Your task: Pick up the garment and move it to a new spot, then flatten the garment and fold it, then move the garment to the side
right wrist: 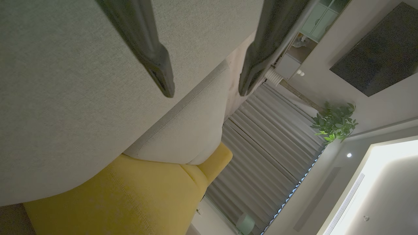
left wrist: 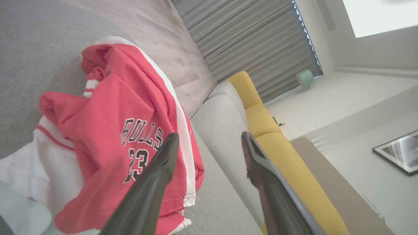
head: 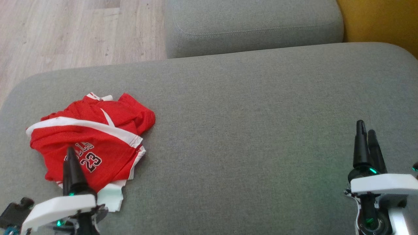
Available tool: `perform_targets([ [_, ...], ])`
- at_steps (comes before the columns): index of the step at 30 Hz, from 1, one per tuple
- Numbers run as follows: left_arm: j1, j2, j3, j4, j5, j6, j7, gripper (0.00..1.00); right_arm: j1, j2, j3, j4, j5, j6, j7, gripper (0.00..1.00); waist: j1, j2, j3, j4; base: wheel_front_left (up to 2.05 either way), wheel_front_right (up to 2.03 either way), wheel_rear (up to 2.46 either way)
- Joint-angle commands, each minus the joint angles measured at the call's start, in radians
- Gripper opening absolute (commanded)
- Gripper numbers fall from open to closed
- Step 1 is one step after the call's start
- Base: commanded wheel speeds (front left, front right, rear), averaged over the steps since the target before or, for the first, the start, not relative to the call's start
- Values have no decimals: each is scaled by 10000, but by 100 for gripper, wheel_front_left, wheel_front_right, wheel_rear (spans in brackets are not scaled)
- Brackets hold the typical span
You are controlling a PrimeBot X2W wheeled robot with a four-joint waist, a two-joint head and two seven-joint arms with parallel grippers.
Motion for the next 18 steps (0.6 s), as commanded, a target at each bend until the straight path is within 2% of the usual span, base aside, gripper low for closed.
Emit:
perform_targets([
  [1, -436, 48, 146, -387, 65, 9, -79, 100, -460, -68, 148, -445, -160, -4, -105, 100, 0, 0, -1, 2, 0, 0, 0],
  [10, -430, 52, -627, -802, 2603, 299, -342, 100, -444, -75, 435, -712, -1967, -4, -369, 100, 0, 0, -15, -31, 0, 0, 0],
  [18, -439, 55, -1222, -888, 4370, 290, -577, 100, -426, -81, 841, -742, -3884, -5, -605, 100, 0, 0, 20, -125, 0, 0, 0],
])
